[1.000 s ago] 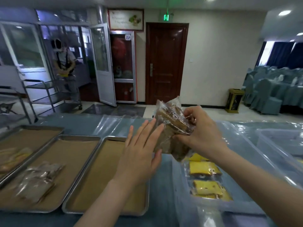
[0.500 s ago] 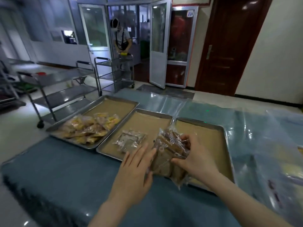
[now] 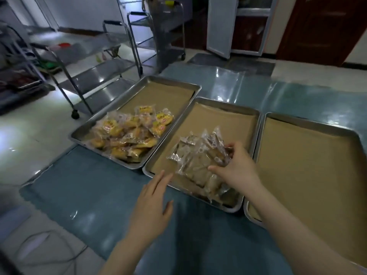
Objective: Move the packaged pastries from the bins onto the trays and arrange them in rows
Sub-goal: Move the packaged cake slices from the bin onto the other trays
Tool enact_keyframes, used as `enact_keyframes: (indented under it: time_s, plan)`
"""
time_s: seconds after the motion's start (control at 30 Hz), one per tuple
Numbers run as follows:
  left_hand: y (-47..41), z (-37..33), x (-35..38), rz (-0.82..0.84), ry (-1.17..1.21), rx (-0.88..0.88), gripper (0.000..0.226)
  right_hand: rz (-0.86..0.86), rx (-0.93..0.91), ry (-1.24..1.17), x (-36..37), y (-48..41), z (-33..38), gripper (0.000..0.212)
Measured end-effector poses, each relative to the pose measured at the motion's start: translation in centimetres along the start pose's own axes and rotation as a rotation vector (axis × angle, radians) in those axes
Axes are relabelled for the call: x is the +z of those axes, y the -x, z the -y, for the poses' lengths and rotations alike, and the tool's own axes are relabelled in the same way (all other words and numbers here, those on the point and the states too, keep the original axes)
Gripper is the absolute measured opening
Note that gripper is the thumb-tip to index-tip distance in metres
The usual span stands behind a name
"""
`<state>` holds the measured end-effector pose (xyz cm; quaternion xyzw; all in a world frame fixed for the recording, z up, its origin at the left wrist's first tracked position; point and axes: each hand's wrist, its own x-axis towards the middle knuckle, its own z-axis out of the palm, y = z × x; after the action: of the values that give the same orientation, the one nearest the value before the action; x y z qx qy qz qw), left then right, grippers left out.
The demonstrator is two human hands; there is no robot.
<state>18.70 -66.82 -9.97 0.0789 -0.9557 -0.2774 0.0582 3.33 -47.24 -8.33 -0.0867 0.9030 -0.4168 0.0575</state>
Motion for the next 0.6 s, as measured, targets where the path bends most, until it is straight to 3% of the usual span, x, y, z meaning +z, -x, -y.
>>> enact_keyframes:
  time_s: [0.17, 0.43, 0.5, 0.6]
  plan:
    - [-5.6, 2.7, 1.2, 0.041, 0.005, -0.035, 0.065, 0.103, 0.069, 0.081, 4.1, -5.1, -1.5, 0.077]
    - [-9.1, 4.9, 3.3, 0.058, -0.005, -0.052, 0.067, 0.059, 0.066, 0.373, 6.2, -8.1, -3.6, 0.131]
    - [-9.2, 4.7, 3.4, 0.075, -0.018, -0.049, 0.069, 0.018, 0.044, 0.396, 5.9, -7.6, -3.7, 0.130]
    - [-9.1, 4.2, 3.1, 0.097, -0.019, -0.057, 0.068, -0.048, -0.120, 0.374, 5.2, -5.8, -3.2, 0.108]
